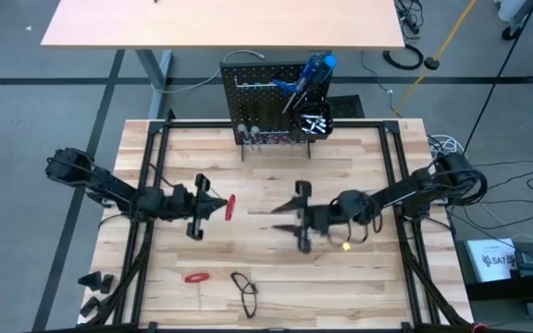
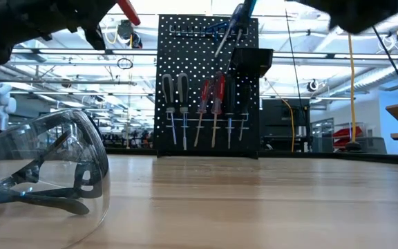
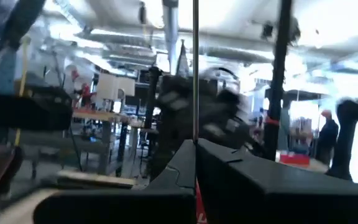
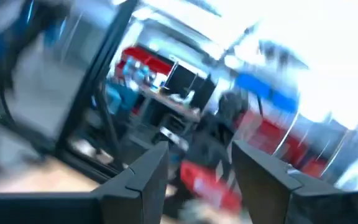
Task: Hang tools onto peg board
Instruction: Hang the allen wrench on the pegboard
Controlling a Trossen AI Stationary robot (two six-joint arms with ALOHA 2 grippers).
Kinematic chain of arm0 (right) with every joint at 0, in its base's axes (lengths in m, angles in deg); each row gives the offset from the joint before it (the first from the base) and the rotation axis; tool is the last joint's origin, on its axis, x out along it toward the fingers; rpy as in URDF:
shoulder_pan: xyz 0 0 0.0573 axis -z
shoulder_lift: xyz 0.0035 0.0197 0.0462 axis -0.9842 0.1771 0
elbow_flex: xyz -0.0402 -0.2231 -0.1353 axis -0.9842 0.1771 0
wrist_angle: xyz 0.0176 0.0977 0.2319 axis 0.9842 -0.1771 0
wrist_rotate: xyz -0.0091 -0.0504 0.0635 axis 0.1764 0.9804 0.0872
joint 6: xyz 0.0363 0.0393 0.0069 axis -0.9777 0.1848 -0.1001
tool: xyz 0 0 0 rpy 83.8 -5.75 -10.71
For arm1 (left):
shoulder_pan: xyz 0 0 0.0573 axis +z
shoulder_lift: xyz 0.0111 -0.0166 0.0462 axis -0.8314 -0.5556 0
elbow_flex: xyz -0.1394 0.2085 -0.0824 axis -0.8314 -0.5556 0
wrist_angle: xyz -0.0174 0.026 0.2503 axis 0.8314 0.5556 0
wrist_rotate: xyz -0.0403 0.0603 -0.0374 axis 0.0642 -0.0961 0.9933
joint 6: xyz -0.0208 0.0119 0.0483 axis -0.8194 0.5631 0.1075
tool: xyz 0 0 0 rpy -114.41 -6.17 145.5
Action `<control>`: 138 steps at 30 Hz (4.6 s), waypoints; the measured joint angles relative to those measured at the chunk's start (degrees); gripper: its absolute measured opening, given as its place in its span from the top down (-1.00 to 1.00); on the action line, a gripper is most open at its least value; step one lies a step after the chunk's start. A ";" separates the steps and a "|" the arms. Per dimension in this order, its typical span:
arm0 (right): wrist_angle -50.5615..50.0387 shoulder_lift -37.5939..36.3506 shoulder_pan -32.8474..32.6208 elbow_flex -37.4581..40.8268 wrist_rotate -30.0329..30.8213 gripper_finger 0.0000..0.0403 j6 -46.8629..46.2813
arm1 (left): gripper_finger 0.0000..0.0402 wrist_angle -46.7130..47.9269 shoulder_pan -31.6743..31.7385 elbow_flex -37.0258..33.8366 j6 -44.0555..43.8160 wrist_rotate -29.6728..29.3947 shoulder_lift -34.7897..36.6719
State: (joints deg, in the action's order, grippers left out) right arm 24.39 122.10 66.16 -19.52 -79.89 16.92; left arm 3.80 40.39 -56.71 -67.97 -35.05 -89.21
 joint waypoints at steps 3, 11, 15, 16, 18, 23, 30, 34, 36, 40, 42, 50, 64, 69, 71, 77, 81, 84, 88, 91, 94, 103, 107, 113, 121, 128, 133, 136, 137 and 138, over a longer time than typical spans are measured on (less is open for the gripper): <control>-7.06 3.52 -1.32 -8.61 1.02 0.15 25.77 | 0.99 0.83 1.77 0.04 -8.20 1.03 0.00; -44.38 13.33 -1.92 -38.83 24.19 0.23 69.05 | 0.99 2.55 6.06 0.03 -33.10 17.63 0.00; -55.85 17.32 -2.95 -47.57 33.94 0.30 73.43 | 0.99 2.64 7.21 0.04 -35.63 19.04 0.00; -57.00 17.94 -3.23 -48.62 35.39 0.32 75.02 | 0.99 2.63 7.54 0.04 -35.80 19.76 0.00; -58.65 18.60 -3.91 -49.71 37.28 0.35 79.81 | 0.99 1.75 7.80 0.04 -37.28 20.77 0.00; -60.20 18.68 -5.02 -49.83 37.27 0.40 83.78 | 0.99 1.88 7.76 0.04 -37.77 21.29 0.02; -61.00 18.68 -4.66 -49.83 37.47 0.40 83.20 | 0.99 2.88 7.48 0.04 -38.67 21.29 0.02; -61.07 18.68 -4.12 -49.83 37.09 0.40 83.51 | 0.99 3.66 7.36 0.75 -38.71 20.72 -0.01; -61.47 18.68 -3.85 -49.83 35.26 0.40 83.23 | 0.99 6.62 6.74 2.47 -38.73 19.26 -0.41; -61.86 18.68 -3.57 -49.83 33.22 0.40 82.68 | 0.99 9.45 5.92 5.67 -38.09 19.24 -1.74; -62.27 18.68 -3.60 -49.83 33.32 0.40 82.52 | 0.99 9.45 5.79 6.20 -37.11 19.78 -2.04; -62.41 18.68 -3.56 -49.83 33.38 0.40 79.41 | 0.99 10.04 5.68 6.32 -36.76 19.91 -2.12; -62.66 18.68 -3.75 -49.83 34.89 0.76 77.33 | 0.99 10.95 5.71 6.32 -36.71 19.86 -2.12; -63.49 18.77 -4.01 -49.78 35.96 0.96 76.25 | 0.84 11.54 5.62 6.34 -35.62 18.64 -2.08; -63.49 18.79 -4.39 -49.78 37.63 0.96 75.36 | 0.69 11.53 5.63 6.38 -35.14 18.35 -2.08; -65.17 18.51 -5.26 -49.78 39.21 0.99 65.89 | 0.31 12.14 6.51 6.35 -30.43 23.55 -1.29; -69.83 16.95 -5.69 -49.83 39.23 0.99 54.48 | 0.25 12.16 9.34 5.74 -31.02 26.18 1.78; -75.68 15.49 -5.64 -49.83 39.15 0.99 43.73 | 0.24 12.22 11.53 3.36 -31.18 26.86 5.05; -81.15 13.35 -5.21 -49.83 41.83 1.00 24.19 | 0.24 11.97 14.67 -1.98 -32.24 24.19 10.17; -82.55 11.66 -3.82 -49.83 46.20 1.00 6.49 | 0.24 11.91 16.38 -5.88 -32.64 19.78 13.64; -81.31 10.72 -1.14 -49.89 47.19 1.00 -6.91 | 0.24 12.13 16.70 -8.08 -32.77 15.19 15.43; -73.95 12.40 9.09 -49.87 42.56 1.00 -25.43 | 0.24 12.22 16.59 -8.04 -32.19 16.17 15.63; -70.98 15.26 10.26 -49.83 16.36 1.00 -25.36 | 0.24 5.96 15.13 -8.04 -24.45 20.15 15.67; -67.67 19.91 9.47 -49.79 4.24 1.00 -27.17 | 0.24 7.81 10.03 -8.04 -8.18 22.93 15.66; -60.56 22.66 9.56 -49.83 -6.83 1.00 -34.01 | 0.24 11.63 5.46 -8.04 2.69 13.71 15.54; -60.22 22.83 10.31 -49.80 -6.07 1.00 -35.42 | 0.24 11.91 4.74 -7.92 3.66 12.15 15.54; -59.99 22.83 10.70 -49.80 -5.66 1.00 -36.47 | 0.24 12.20 4.74 -7.01 1.86 8.48 15.54; -58.86 22.83 10.68 -49.80 -5.53 1.00 -36.53 | 0.24 12.33 4.72 -6.11 0.36 8.50 15.54; -58.68 22.81 10.67 -49.82 -5.53 1.00 -36.54 | 0.24 12.58 4.72 -5.78 -0.28 8.50 15.54; -58.67 22.79 10.64 -49.83 -5.54 1.00 -36.53 | 0.24 13.49 4.72 -5.28 -1.01 8.51 15.54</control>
State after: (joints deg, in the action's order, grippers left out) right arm -34.28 144.89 76.80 -69.34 -85.44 -19.61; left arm 17.29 45.11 -62.00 -68.98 -26.54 -73.67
